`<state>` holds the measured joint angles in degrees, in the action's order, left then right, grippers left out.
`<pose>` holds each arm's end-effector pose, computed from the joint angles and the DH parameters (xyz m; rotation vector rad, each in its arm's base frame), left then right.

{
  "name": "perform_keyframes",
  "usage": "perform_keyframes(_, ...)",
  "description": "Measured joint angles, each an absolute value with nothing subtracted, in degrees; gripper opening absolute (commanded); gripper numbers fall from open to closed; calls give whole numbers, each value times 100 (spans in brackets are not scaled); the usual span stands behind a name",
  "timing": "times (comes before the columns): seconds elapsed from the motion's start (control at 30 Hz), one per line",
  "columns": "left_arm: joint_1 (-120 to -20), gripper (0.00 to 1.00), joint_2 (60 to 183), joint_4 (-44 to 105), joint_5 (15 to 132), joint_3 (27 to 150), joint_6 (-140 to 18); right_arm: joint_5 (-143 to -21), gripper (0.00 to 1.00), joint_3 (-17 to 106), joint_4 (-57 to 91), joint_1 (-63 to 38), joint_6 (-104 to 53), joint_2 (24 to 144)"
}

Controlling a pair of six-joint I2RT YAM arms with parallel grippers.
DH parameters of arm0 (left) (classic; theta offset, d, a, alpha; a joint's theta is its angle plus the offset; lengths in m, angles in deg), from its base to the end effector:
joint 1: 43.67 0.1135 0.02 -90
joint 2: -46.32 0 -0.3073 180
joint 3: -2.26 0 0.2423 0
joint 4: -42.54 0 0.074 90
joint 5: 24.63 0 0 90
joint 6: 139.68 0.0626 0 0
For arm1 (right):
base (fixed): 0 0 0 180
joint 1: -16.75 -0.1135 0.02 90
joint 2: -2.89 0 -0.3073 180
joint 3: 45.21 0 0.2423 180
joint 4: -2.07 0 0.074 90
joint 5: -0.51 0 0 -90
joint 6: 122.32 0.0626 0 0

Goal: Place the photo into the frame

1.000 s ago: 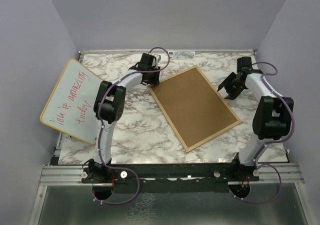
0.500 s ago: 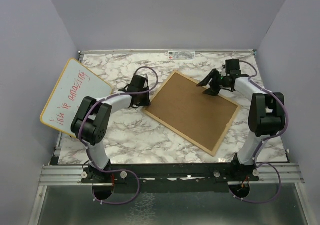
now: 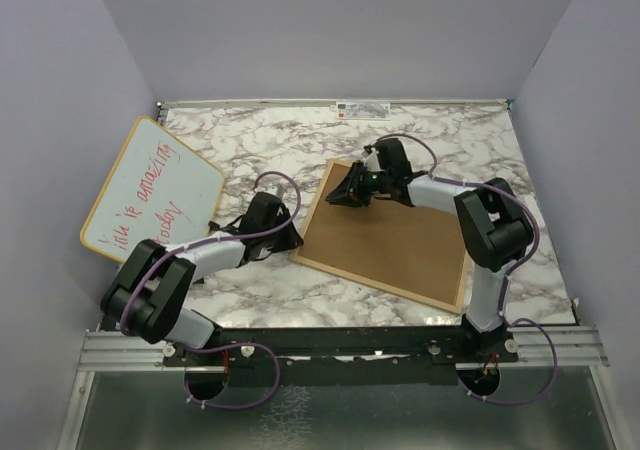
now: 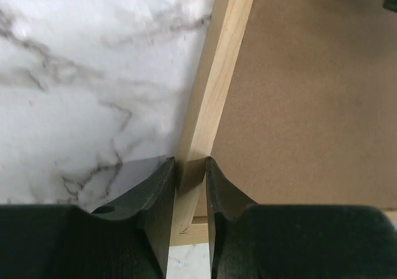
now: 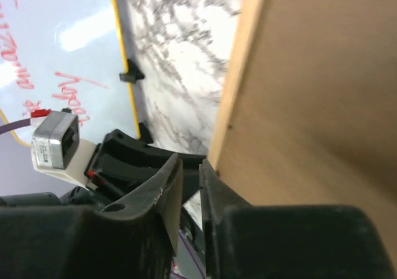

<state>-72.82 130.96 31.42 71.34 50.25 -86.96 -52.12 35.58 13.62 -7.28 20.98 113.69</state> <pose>0.2390 -0.1407 0.1739 -0.1273 2.5023 -0.6392 0.3787 0.2104 0.1975 0.2661 2.5383 1.3754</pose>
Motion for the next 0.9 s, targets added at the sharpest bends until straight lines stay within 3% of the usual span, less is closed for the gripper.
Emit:
perform_keyframes(0.07,-7347,25,12831,3134,7244,4800,-8840,-5217,13,3558,971,-994,2332,11466)
perform_keyframes(0.17,-7382,49,12580,3013,7305,4641,-8969,-5232,13,3558,431,-1250,2651,11664)
perform_keyframes(0.27,-7393,56,12407,2810,7307,4680,-9015,-5252,16,3560,143,-1355,2839,11872)
perform_keyframes(0.37,-7417,55,12442,2753,7309,4765,-9026,-5282,18,3554,-39,-1447,2935,12014)
perform_keyframes(0.57,-7413,39,12683,2924,7305,4848,-9045,-5341,15,3302,-533,-1615,3022,12067)
perform_keyframes(0.9,-7413,25,13033,3142,7202,4955,-9013,-5477,12,3160,-767,-1707,3044,12322)
